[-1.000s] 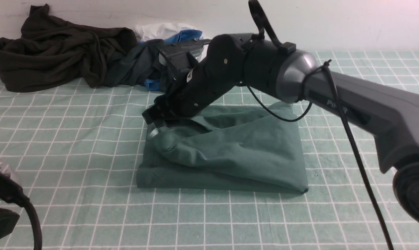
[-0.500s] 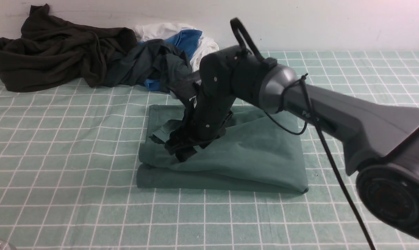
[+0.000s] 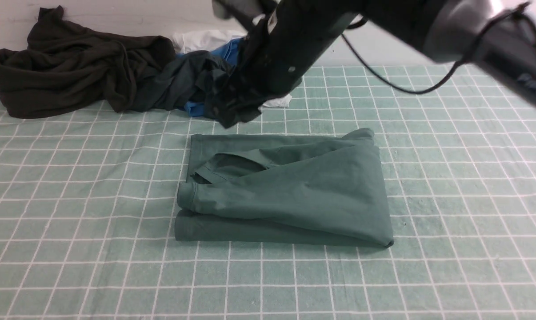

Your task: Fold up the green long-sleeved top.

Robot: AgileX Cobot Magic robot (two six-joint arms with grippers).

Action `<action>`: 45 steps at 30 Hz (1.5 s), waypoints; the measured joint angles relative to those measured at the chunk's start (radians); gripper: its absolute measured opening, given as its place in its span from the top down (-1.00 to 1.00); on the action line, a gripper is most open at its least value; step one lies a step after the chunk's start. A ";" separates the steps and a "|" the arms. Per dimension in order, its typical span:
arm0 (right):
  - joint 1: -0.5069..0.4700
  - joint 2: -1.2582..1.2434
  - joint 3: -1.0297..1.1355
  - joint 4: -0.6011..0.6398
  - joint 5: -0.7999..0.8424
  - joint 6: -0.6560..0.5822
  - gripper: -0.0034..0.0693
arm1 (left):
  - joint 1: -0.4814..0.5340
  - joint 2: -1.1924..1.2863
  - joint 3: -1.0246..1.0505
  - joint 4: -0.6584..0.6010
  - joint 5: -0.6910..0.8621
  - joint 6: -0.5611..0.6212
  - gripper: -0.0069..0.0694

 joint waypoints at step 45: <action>-0.050 -1.297 1.152 -0.067 -0.358 0.001 0.94 | 0.000 -0.003 0.000 0.000 0.000 0.001 0.83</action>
